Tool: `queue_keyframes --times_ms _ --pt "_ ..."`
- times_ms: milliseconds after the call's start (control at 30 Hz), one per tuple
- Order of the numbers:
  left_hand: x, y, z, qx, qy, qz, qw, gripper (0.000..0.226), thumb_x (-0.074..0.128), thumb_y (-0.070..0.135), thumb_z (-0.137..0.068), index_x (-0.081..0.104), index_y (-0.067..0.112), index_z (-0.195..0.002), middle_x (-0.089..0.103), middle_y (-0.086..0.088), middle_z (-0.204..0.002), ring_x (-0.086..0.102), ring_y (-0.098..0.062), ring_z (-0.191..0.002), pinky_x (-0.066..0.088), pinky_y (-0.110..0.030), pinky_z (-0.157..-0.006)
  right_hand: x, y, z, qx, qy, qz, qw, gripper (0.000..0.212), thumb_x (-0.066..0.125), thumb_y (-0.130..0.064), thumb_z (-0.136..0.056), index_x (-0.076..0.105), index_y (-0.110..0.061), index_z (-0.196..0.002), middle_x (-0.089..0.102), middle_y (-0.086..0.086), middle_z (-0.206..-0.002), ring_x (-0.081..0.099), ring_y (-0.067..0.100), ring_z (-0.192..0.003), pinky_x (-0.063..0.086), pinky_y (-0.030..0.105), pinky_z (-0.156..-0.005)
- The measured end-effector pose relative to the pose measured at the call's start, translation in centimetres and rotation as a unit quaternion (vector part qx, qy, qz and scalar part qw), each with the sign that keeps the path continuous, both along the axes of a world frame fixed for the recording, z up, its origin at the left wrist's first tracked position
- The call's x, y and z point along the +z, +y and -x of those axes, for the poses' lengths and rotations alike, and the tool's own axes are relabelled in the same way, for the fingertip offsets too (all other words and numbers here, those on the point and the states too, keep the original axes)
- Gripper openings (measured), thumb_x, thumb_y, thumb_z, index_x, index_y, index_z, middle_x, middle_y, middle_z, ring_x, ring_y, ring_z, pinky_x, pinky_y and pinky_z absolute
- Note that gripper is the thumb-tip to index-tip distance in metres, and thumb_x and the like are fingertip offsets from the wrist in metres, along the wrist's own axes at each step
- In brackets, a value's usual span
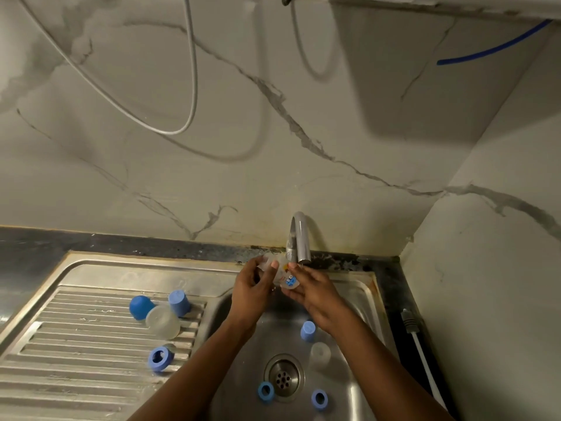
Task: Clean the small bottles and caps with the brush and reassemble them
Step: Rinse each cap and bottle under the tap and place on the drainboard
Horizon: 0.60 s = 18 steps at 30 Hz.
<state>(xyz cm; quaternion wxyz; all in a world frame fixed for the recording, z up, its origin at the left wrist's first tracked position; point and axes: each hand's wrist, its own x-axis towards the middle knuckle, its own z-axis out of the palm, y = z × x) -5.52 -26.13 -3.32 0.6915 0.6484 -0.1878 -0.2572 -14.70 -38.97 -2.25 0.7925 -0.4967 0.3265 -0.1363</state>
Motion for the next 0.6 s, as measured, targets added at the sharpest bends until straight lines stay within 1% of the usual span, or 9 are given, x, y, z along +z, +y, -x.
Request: queue_keyframes --times_ms 100,133,233,300,367,433,500,567,600 --pt "-0.4 0.8 -0.2 0.025 -0.011 -0.008 1.0 0.051 0.073 0.05 -0.095 0.061 0.024 -0.137 0.074 -0.002 -0.121 0.075 -0.019 -0.109 0.064 -0.043 -0.089 0.4 0.0 -0.6 -0.035 0.022 -0.033 0.999 0.046 0.088 -0.03 -0.082 0.072 -0.01 -0.121 0.078 0.013 -0.112 0.075 0.03 -0.106 0.062 0.044 -0.092" --pt "-0.5 1.1 -0.1 0.032 -0.019 -0.009 0.999 0.051 0.074 0.049 -0.095 0.062 0.024 -0.137 0.074 0.0 -0.121 0.075 -0.017 -0.109 0.064 -0.044 -0.091 0.6 0.1 -0.7 -0.044 0.035 -0.023 0.998 0.044 0.089 -0.028 -0.08 0.074 -0.009 -0.117 0.079 0.013 -0.108 0.076 0.029 -0.103 0.063 0.043 -0.089" --pt "-0.6 1.4 0.4 0.032 -0.05 0.01 0.998 0.037 0.07 0.034 -0.1 0.065 0.018 -0.133 0.077 -0.002 -0.118 0.076 -0.018 -0.108 0.063 -0.044 -0.092 0.8 0.4 -0.8 -0.076 0.063 0.031 0.995 0.035 0.088 -0.024 -0.08 0.077 -0.008 -0.11 0.08 0.009 -0.099 0.078 0.025 -0.094 0.065 0.04 -0.083" --pt "-0.6 1.6 0.7 0.033 -0.06 0.016 0.998 0.035 0.07 0.032 -0.1 0.066 0.016 -0.132 0.077 -0.004 -0.118 0.075 -0.02 -0.11 0.062 -0.047 -0.094 0.8 0.6 -0.8 -0.108 0.068 0.067 0.99 0.03 0.089 -0.023 -0.079 0.078 -0.013 -0.104 0.08 0.005 -0.098 0.078 0.022 -0.091 0.066 0.036 -0.079" --pt "-0.8 1.5 1.1 0.034 -0.056 0.019 0.998 0.035 0.07 0.033 -0.101 0.067 0.016 -0.131 0.077 -0.005 -0.118 0.075 -0.021 -0.111 0.062 -0.05 -0.095 0.6 0.5 -0.8 -0.131 0.068 0.088 0.985 0.028 0.09 -0.022 -0.079 0.078 -0.015 -0.103 0.08 0.004 -0.1 0.078 0.021 -0.093 0.066 0.035 -0.079" --pt "-0.8 1.4 1.3 0.042 -0.054 0.019 0.997 0.035 0.07 0.032 -0.1 0.066 0.017 -0.131 0.077 -0.004 -0.119 0.075 -0.02 -0.112 0.062 -0.048 -0.095 0.2 0.4 -0.7 -0.118 0.059 0.076 0.988 0.026 0.085 -0.02 -0.085 0.076 -0.015 -0.109 0.078 0.005 -0.109 0.076 0.021 -0.1 0.064 0.036 -0.085" --pt "-0.9 1.2 1.1 0.042 -0.052 0.021 0.998 0.036 0.07 0.032 -0.1 0.066 0.017 -0.132 0.076 -0.004 -0.121 0.074 -0.02 -0.113 0.062 -0.047 -0.094 -0.3 0.3 -0.4 -0.09 0.035 0.026 0.995 0.026 0.073 -0.019 -0.096 0.071 -0.015 -0.121 0.074 0.009 -0.119 0.073 0.023 -0.109 0.062 0.037 -0.092" --pt "-1.0 1.2 1.0 0.029 -0.055 0.019 0.998 0.037 0.069 0.032 -0.1 0.066 0.015 -0.133 0.077 -0.004 -0.12 0.075 -0.019 -0.112 0.063 -0.047 -0.094 -0.4 0.5 0.0 -0.069 0.02 -0.02 0.997 0.028 0.061 -0.021 -0.104 0.064 -0.016 -0.131 0.07 0.012 -0.124 0.07 0.026 -0.114 0.06 0.04 -0.097" --pt "-1.1 1.2 1.1 0.023 -0.065 0.012 0.998 0.038 0.069 0.033 -0.101 0.065 0.014 -0.134 0.077 -0.003 -0.12 0.075 -0.018 -0.112 0.063 -0.046 -0.093 -0.2 0.6 0.2 -0.061 0.024 -0.025 0.998 0.027 0.058 -0.022 -0.106 0.062 -0.017 -0.132 0.068 0.013 -0.125 0.069 0.027 -0.115 0.06 0.041 -0.097"
